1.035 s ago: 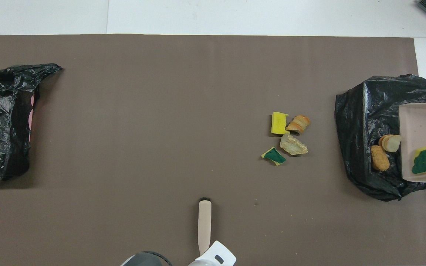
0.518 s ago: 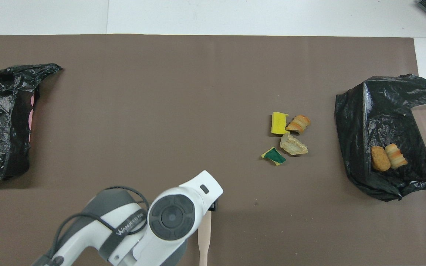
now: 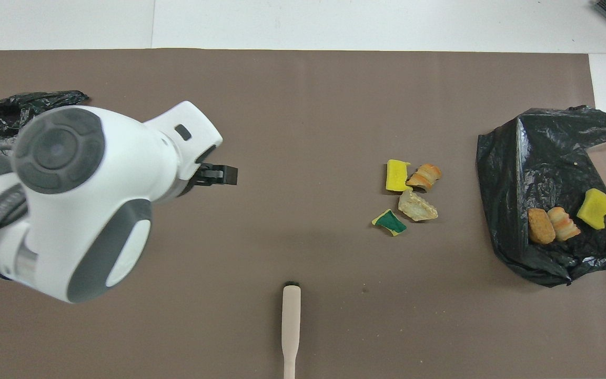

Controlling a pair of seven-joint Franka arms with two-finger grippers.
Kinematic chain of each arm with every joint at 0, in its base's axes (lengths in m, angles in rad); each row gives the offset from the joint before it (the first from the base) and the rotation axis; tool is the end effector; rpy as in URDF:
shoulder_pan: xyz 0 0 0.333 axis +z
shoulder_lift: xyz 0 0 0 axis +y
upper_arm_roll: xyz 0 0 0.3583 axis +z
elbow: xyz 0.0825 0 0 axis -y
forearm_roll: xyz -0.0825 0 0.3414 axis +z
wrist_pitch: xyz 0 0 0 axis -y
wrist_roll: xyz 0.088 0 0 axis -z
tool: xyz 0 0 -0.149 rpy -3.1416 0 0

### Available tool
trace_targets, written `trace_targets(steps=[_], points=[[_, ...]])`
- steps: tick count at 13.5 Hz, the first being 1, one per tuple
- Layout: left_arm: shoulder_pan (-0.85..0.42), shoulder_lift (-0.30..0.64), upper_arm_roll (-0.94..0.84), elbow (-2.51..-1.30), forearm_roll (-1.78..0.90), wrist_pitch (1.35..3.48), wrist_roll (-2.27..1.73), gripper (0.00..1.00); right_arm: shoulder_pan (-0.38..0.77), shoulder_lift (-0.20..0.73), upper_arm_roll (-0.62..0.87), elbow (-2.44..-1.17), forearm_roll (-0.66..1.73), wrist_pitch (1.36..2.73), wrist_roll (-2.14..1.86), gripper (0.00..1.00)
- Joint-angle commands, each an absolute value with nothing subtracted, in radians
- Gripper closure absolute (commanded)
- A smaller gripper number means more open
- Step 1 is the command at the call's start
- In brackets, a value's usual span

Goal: Sweep and dump trash in bin

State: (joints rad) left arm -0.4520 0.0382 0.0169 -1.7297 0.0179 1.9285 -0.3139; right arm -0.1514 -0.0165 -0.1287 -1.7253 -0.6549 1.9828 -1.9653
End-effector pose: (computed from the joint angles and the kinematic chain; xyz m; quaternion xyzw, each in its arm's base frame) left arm 0.5066 -0.2335 0.5689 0.9948 -0.0628 0.0779 0.0210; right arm 0.5152 -0.2130 0.6283 0.5594 0.7584 -0.2220 0.2503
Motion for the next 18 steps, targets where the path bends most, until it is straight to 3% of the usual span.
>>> trace_targets(steps=[1,4,8,16,18], points=[[-0.338,0.051,0.005,-1.588,0.045,1.807,-0.16,0.0,-0.127,-0.038,-0.107,-1.688,-0.686,1.895,-1.913,1.0],[-0.24,0.031,0.012,-1.507,0.043,1.662,-0.011,0.0,-0.123,-0.054,-0.036,-1.585,-0.657,1.711,-1.746,1.0],[-0.192,0.002,0.009,-1.451,0.041,1.501,0.015,0.0,-0.123,-0.074,0.139,-1.563,-0.605,1.548,-1.418,1.0],[-0.155,-0.081,0.035,-1.483,-0.002,1.351,0.043,0.0,-0.12,-0.031,0.334,-1.563,-0.349,1.555,-0.723,1.0],[-0.118,-0.08,0.04,-1.477,-0.002,1.359,0.098,0.0,-0.066,0.0,0.362,-1.562,-0.333,1.571,-0.541,1.0]])
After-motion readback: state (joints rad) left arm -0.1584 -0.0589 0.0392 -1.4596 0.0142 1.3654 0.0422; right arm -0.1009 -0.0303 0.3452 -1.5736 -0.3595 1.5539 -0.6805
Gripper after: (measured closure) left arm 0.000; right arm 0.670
